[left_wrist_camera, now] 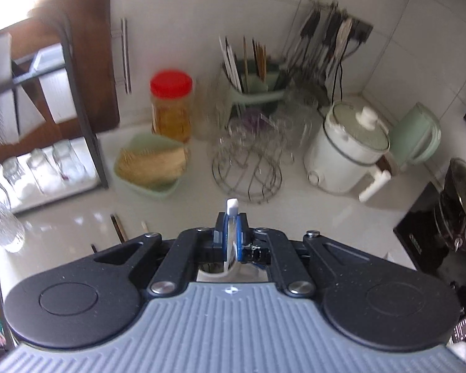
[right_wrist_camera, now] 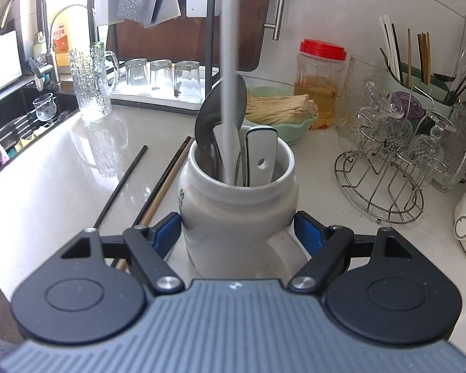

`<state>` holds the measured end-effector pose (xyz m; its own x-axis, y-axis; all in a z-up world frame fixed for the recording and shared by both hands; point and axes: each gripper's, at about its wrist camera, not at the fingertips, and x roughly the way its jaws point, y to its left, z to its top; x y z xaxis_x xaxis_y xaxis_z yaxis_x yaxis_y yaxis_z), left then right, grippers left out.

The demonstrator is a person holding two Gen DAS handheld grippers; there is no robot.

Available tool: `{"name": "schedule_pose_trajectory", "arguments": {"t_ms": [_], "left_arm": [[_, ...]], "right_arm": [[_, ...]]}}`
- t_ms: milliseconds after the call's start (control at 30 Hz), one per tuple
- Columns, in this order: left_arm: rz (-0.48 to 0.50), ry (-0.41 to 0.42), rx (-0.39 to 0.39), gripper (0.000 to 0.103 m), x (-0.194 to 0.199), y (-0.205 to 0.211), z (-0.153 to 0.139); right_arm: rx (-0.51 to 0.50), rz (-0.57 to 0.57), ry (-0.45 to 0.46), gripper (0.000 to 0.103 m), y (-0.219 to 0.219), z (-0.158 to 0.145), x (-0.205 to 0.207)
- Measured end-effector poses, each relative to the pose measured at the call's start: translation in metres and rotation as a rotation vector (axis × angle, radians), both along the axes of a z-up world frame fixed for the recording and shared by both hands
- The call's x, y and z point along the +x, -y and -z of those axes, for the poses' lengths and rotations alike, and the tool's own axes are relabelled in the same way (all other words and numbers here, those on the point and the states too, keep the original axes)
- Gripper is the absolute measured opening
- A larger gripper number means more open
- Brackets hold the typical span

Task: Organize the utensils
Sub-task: 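Lower the white chopstick into the mug and open the left tool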

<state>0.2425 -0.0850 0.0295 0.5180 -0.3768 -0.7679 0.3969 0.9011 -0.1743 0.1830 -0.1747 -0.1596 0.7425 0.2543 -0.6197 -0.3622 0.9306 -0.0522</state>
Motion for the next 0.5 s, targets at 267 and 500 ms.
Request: {"name": "schedule_pose_trajectory", "arguments": {"t_ms": [267,500], "left_arm": [[0.024,-0.093,0.023,0.002,0.011,0.015,0.027],[0.030,-0.117,0.028,0.002,0.013,0.022,0.035]], "right_arm": [[-0.007,-0.013,-0.004,0.082,0.000,-0.001,0.002],[-0.010,-0.015,-0.003,0.082,0.000,0.000,0.003]]}}
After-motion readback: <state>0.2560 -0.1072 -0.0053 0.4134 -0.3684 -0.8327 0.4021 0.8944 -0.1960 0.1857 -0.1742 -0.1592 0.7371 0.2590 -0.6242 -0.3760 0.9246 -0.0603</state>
